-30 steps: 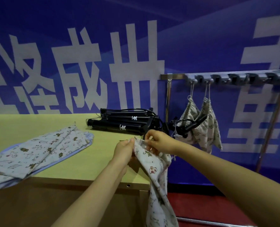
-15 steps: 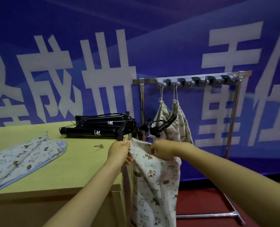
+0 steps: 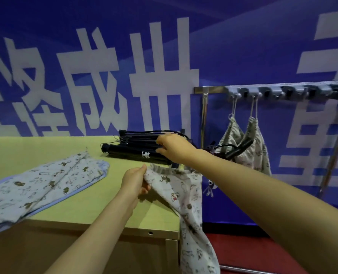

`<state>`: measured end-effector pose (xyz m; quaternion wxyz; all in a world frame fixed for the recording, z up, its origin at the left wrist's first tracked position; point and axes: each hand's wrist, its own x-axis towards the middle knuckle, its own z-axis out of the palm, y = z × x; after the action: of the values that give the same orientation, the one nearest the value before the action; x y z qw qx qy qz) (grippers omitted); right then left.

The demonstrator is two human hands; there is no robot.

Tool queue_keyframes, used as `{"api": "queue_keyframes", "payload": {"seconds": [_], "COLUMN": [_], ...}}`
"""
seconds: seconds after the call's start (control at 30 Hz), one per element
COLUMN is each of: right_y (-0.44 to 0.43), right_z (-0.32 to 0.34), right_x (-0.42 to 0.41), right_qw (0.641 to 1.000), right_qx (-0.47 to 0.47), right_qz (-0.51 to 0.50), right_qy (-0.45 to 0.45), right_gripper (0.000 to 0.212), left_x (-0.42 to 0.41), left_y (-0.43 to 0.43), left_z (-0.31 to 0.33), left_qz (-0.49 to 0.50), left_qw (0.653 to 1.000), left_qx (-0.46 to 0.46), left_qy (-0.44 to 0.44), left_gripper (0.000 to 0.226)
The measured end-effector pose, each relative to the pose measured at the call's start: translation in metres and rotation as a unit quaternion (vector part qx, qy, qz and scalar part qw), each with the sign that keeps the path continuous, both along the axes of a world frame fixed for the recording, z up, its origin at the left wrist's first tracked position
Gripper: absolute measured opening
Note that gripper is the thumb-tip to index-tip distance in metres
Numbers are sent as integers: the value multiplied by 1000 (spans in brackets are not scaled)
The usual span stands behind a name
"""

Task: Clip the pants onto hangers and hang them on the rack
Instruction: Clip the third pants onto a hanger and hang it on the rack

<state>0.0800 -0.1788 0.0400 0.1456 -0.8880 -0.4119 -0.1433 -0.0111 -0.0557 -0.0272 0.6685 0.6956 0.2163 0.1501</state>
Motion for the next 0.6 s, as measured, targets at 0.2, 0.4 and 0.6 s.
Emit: {"api": "queue_keyframes", "payload": {"seconds": [0.2, 0.4, 0.6], "right_y": [44, 54, 49], "right_z": [-37, -58, -61], "right_x": [39, 54, 49], "right_qw": [985, 984, 988], "right_qx": [-147, -120, -64], "right_qz": [-82, -129, -136], "right_qy": [21, 28, -45], "right_gripper": [41, 40, 36], "left_x": [-15, -8, -2], "left_y": [10, 13, 13], "left_z": [-14, -18, -16], "left_qz": [-26, -9, 7], "left_qw": [999, 1000, 1000], "left_qx": [-29, -25, -16], "left_qy": [-13, -15, -21], "left_gripper": [36, 36, 12]}}
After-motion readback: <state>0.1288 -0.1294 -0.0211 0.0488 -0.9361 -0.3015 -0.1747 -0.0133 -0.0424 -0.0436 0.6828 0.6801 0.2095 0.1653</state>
